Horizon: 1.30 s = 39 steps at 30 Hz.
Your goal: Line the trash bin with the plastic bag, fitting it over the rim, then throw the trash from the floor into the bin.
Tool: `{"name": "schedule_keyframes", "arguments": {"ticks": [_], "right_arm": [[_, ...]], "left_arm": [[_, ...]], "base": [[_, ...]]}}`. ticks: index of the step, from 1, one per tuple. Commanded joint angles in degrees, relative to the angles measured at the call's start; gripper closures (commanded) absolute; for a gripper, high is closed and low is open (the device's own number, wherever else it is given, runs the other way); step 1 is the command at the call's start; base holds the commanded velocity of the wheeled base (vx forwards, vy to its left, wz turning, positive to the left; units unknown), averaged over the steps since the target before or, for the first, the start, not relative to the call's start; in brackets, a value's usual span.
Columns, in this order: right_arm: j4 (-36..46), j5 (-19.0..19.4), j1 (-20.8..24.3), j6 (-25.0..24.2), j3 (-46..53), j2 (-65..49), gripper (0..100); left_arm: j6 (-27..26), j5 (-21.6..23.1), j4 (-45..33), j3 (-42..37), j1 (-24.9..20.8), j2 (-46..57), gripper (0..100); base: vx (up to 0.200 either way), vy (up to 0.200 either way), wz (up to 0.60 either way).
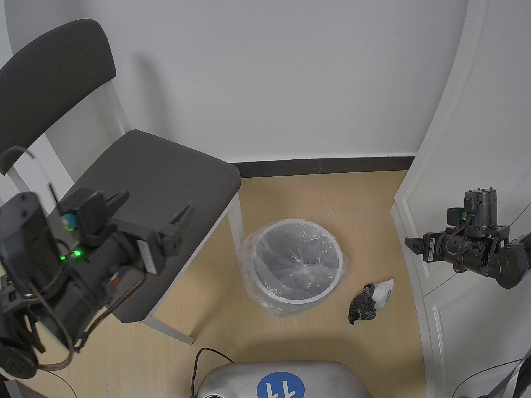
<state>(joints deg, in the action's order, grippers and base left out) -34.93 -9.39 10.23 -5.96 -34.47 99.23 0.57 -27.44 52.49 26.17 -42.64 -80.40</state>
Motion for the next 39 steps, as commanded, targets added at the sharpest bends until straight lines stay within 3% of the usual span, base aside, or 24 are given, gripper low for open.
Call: {"name": "schedule_keyframes", "arguments": {"ticks": [1, 11, 22, 29, 31, 39], "right_arm": [[-1.4, -0.7, 0.0, 0.3, 1.6, -3.3, 0], [-1.5, -0.7, -0.5, 0.2, 1.5, -0.1, 0], [-1.9, -0.6, -3.5, -0.4, -2.8, 12.3, 0], [-12.3, -0.6, -4.8, -2.7, -3.8, 22.7, 0], [-16.2, -0.6, -5.1, -2.7, -3.3, 24.0, 0], [-16.0, -0.5, -6.3, -2.6, -3.8, 23.7, 0]], "left_arm": [[1.0, 1.0, 1.6, -8.1, 1.9, 14.1, 0], [1.1, 3.1, 1.8, -8.8, 3.6, 14.0, 0], [0.8, 3.3, 2.1, -8.2, 5.6, 11.1, 0], [0.7, 3.4, 3.0, -8.0, 9.2, 6.6, 0], [0.7, 4.1, 6.7, -8.3, 11.1, 4.2, 0], [0.4, 4.5, 17.9, -8.2, 13.1, -3.3, 0]], "base": [[-0.200, 0.000, 0.00], [-0.200, 0.000, 0.00], [0.000, 0.000, 0.00], [0.000, 0.000, 0.00], [0.000, 0.000, 0.00], [0.000, 0.000, 0.00]]}}
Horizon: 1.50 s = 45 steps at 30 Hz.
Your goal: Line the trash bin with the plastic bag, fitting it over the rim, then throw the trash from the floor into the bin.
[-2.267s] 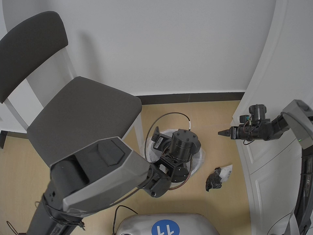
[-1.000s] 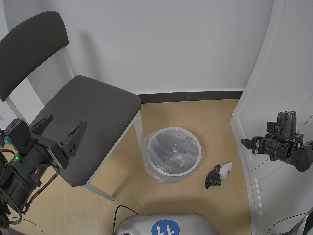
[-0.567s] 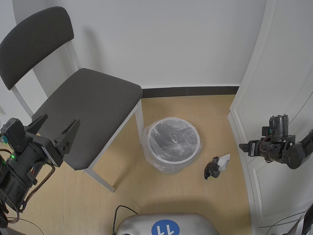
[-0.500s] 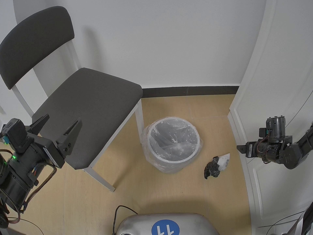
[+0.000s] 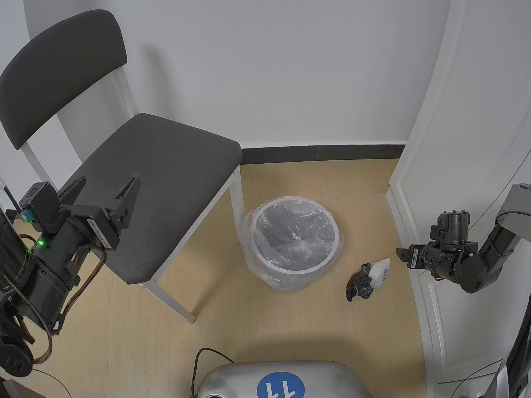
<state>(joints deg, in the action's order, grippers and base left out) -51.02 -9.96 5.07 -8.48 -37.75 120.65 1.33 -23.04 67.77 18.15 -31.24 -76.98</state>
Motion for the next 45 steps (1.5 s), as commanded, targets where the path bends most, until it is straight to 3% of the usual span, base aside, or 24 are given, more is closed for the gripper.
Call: {"name": "schedule_keyframes", "arguments": {"ticks": [1, 9, 14, 19, 21, 22, 26, 29, 33, 35, 36, 39, 45], "right_arm": [[0.2, 0.0, -1.3, 0.0, -0.6, 2.7, 0], [0.4, 0.6, -2.9, 0.0, -1.4, 3.9, 0], [0.4, 0.6, -2.9, 0.0, -1.7, 5.4, 0], [-0.1, 0.7, -2.9, -0.1, -2.0, 6.5, 0], [0.3, 0.9, -3.0, -0.3, -2.0, 6.5, 0], [0.4, 0.9, -2.9, -0.3, -1.9, 6.5, 0], [0.9, 2.8, -3.0, -0.2, -2.1, 7.1, 0], [5.9, 4.0, -4.3, -0.5, -4.4, 6.7, 0], [12.9, 5.4, -4.5, -3.8, -8.6, 6.4, 0], [15.0, 5.6, -4.3, -5.0, -9.8, 6.4, 0], [20.5, 5.7, -3.8, -7.1, -13.0, 7.1, 0], [27.2, 5.7, -3.3, -10.0, -17.6, 9.2, 0], [29.4, 5.5, -3.2, -11.9, -23.8, 18.0, 0]], "left_arm": [[-0.4, 0.1, 3.2, -0.1, 2.2, -7.1, 0], [-1.0, 0.1, 3.9, 0.2, 2.8, -3.6, 0], [-12.8, -0.2, 2.7, -1.8, 5.5, 7.3, 0], [-15.4, 0.4, 1.1, -1.0, 6.6, 15.2, 0], [-15.7, 0.4, -3.1, 1.5, 7.0, 18.4, 0], [-15.7, 0.4, -4.3, 2.0, 7.1, 19.1, 0], [-14.7, 0.5, -21.3, 6.5, 7.2, 25.7, 0], [-9.3, 0.8, -39.0, 12.7, 6.6, 30.6, 0], [-3.4, 1.5, -52.7, 18.5, 5.8, 31.6, 0], [-2.5, 1.9, -54.1, 19.0, 5.7, 31.5, 0], [-1.2, 3.0, -54.8, 18.9, 5.7, 30.8, 0], [-1.1, 4.0, -54.8, 18.3, 5.7, 29.4, 0], [-1.0, 4.1, -54.7, 17.6, 5.7, 27.9, 0]], "base": [[0.000, 0.000, 0.00], [0.175, 0.000, 0.00], [0.200, 0.000, 0.00], [0.000, 0.000, 0.00], [0.000, 0.000, 0.00], [0.000, 0.000, 0.00], [0.000, 0.000, 0.00], [0.000, 0.000, 0.00], [0.000, 0.000, 0.00], [0.000, 0.000, 0.00], [0.000, 0.000, 0.00], [0.000, 0.000, 0.00], [0.000, 0.000, 0.00]]}}
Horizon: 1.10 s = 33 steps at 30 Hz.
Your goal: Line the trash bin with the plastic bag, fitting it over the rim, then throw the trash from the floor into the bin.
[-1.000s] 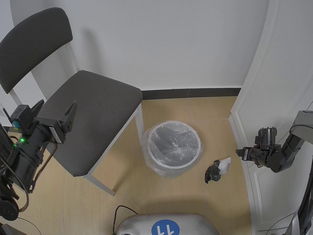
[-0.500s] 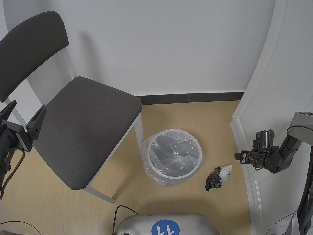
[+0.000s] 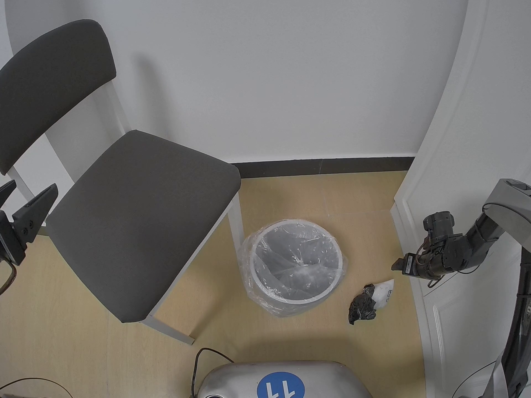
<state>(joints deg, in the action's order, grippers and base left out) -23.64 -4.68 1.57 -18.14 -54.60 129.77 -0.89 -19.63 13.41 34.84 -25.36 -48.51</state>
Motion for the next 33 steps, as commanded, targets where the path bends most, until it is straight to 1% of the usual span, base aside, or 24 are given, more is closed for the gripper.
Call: {"name": "schedule_keyframes", "arguments": {"ticks": [1, 5, 9, 11, 12, 13, 14, 17, 19, 20, 22, 23, 24, 26, 27, 28, 29, 30, 33], "right_arm": [[1.9, -0.3, 0.3, -2.3, -8.2, 10.1, 0], [2.8, 0.2, 0.4, -2.4, -10.3, 10.5, 0], [4.8, 0.4, 0.7, -2.3, -17.8, 14.3, 0], [8.9, 0.2, 1.3, -2.3, -25.1, 18.4, 0], [11.2, 0.3, 1.6, -2.4, -27.5, 18.9, 0], [11.2, 0.3, 1.6, -2.4, -27.5, 18.9, 0], [15.7, 0.3, 1.8, -2.5, -31.7, 19.9, 0], [18.2, 0.4, 1.2, -2.9, -35.4, 21.0, 0], [17.9, 1.4, 1.1, -4.8, -37.4, 22.0, 0], [17.6, 1.3, 1.0, -6.1, -38.7, 23.4, 0], [17.6, 0.9, 1.1, -6.6, -39.5, 24.3, 0], [17.6, 0.4, 1.1, -7.5, -41.2, 25.6, 0], [17.6, -0.9, 1.2, -8.6, -42.7, 26.8, 0], [17.6, -2.4, 1.4, -9.2, -43.7, 27.6, 0], [17.6, -4.6, 1.9, -9.5, -45.2, 29.3, 0], [17.6, -6.0, 2.0, -9.6, -45.9, 30.0, 0], [17.6, -6.2, 2.1, -9.6, -45.9, 30.1, 0], [17.7, -8.1, 2.6, -9.7, -46.8, 30.5, 0], [17.6, -8.7, 3.2, -10.1, -47.6, 31.2, 0]], "left_arm": [[1.2, 0.6, -0.3, 0.8, -0.2, -0.6, 0], [1.2, 0.6, -0.2, 0.5, -0.2, -1.1, 0], [1.1, 0.7, 0.3, 0.1, -0.2, -2.2, 0], [1.0, 1.1, 2.0, -1.6, -1.5, -2.0, 0], [0.9, 1.3, 2.8, -2.6, -2.7, -1.9, 0], [0.9, 1.3, 2.8, -2.6, -2.7, -1.9, 0], [0.8, 2.9, 4.3, -3.5, -5.2, -1.7, 0], [0.9, 4.8, 4.5, -3.9, -6.4, -1.5, 0], [1.1, 5.9, 4.6, -4.0, -6.5, -1.5, 0], [1.2, 6.7, 4.6, -4.1, -6.5, -1.6, 0], [1.2, 7.1, 4.6, -4.2, -6.5, -1.6, 0], [1.2, 7.8, 4.7, -4.5, -6.5, -1.6, 0], [1.1, 8.2, 4.7, -4.9, -6.5, -1.6, 0], [1.1, 8.2, 4.7, -4.9, -6.5, -1.6, 0], [1.1, 8.2, 4.7, -5.0, -6.5, -1.6, 0], [1.1, 8.2, 4.8, -5.0, -6.5, -1.5, 0], [1.1, 8.2, 4.8, -5.0, -6.5, -1.5, 0], [1.0, 8.3, 5.0, -5.7, -6.5, -1.5, 0], [0.9, 8.6, 7.0, -6.6, -6.5, -1.4, 0]], "base": [[0.000, 0.000, 0.00], [0.000, 0.000, 0.00], [0.000, 0.000, 0.00], [0.000, 0.000, 0.00], [0.000, 0.000, 0.00], [0.000, 0.000, 0.00], [0.000, 0.000, 0.00], [-0.200, -0.200, 0.00], [-0.200, 0.000, 0.00], [-0.200, 0.000, 0.00], [-0.200, 0.000, 0.00], [-0.200, 0.000, 0.00], [-0.200, 0.000, 0.00], [-0.200, 0.000, 0.00], [-0.200, 0.000, 0.00], [-0.200, 0.000, 0.00], [-0.200, 0.000, 0.00], [0.000, 0.000, 0.00], [0.000, 0.000, 0.00]]}}
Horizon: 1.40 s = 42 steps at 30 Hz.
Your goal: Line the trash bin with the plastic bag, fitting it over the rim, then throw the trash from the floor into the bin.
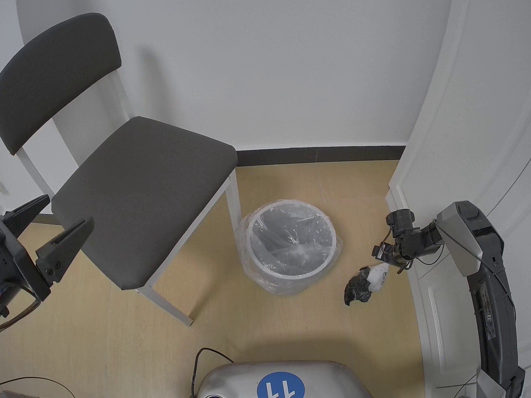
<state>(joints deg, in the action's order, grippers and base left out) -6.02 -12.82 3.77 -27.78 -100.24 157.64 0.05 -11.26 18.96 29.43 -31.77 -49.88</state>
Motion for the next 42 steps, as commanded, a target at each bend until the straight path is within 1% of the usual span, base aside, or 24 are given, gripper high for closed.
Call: {"name": "schedule_keyframes", "arguments": {"ticks": [1, 5, 9, 11, 14, 16, 18, 19, 21, 27, 32, 36, 40, 41, 42], "right_arm": [[0.0, -0.6, 1.4, -0.7, -2.4, 3.5, 0], [0.8, -0.7, 3.4, -0.2, -7.0, 6.2, 0], [2.2, -0.8, 5.3, 1.1, -13.5, 9.9, 0], [6.3, -0.8, 5.5, 2.4, -14.3, 10.9, 0], [7.0, -1.1, 5.3, 3.4, -14.3, 12.3, 0], [5.0, -1.0, 5.0, 5.6, -14.3, 12.7, 0], [4.1, -0.8, 5.0, 6.2, -14.3, 12.9, 0], [0.8, 0.0, 4.9, 9.9, -14.3, 13.5, 0], [-0.5, 1.0, 4.9, 13.1, -14.3, 13.8, 0], [0.5, 1.3, 4.8, 12.9, -14.3, 13.8, 0], [2.3, 2.4, 4.8, 14.1, -14.3, 13.7, 0], [2.4, 2.4, 4.8, 14.9, -14.3, 13.7, 0], [5.1, 2.4, 4.8, 15.4, -14.3, 13.6, 0], [5.2, 2.4, 4.8, 15.5, -14.3, 13.6, 100], [5.2, 2.4, 4.8, 15.5, -14.3, 13.6, 100]], "left_arm": [[0.0, 0.3, 2.4, -1.5, -0.2, 0.0, 0], [-0.1, 0.4, 4.9, -2.5, -0.9, -0.6, 0], [-0.3, 0.4, 5.1, -3.0, -1.2, -0.3, 0], [-0.4, 0.4, 5.1, -3.0, -1.3, -0.1, 0], [-0.3, 0.4, 5.1, -2.9, -1.3, -0.4, 0], [-0.3, 0.4, 5.1, -3.0, -1.3, -0.7, 0], [-0.3, 0.4, 5.1, -3.0, -1.3, -0.7, 0], [-0.3, 0.4, 5.1, -3.1, -1.4, -0.7, 0], [-0.3, 0.4, 5.1, -3.1, -1.4, -0.8, 0], [-0.3, 0.4, 5.1, -3.1, -1.4, -0.8, 0], [-0.3, 0.4, 5.2, -3.1, -1.4, -1.2, 0], [-0.4, 0.4, 5.1, -3.1, -1.4, -1.2, 0], [-0.5, 0.4, 5.1, -3.1, -1.4, -1.4, 0], [-0.5, 0.4, 5.1, -3.1, -1.4, -1.4, 0], [-0.5, 0.4, 5.1, -3.1, -1.4, -1.4, 0]], "base": [[0.000, 0.000, 0.00], [0.000, 0.000, 0.00], [0.000, 0.000, 0.00], [0.000, 0.000, 0.00], [0.000, 0.000, 0.00], [0.000, 0.000, 0.00], [0.000, 0.000, 0.00], [0.000, 0.000, 0.00], [0.000, 0.000, 0.00], [0.000, 0.000, 0.00], [0.000, 0.000, 0.00], [0.000, 0.000, 0.00], [0.000, 0.000, 0.00], [0.000, 0.000, 0.00], [0.000, 0.000, 0.00]]}}
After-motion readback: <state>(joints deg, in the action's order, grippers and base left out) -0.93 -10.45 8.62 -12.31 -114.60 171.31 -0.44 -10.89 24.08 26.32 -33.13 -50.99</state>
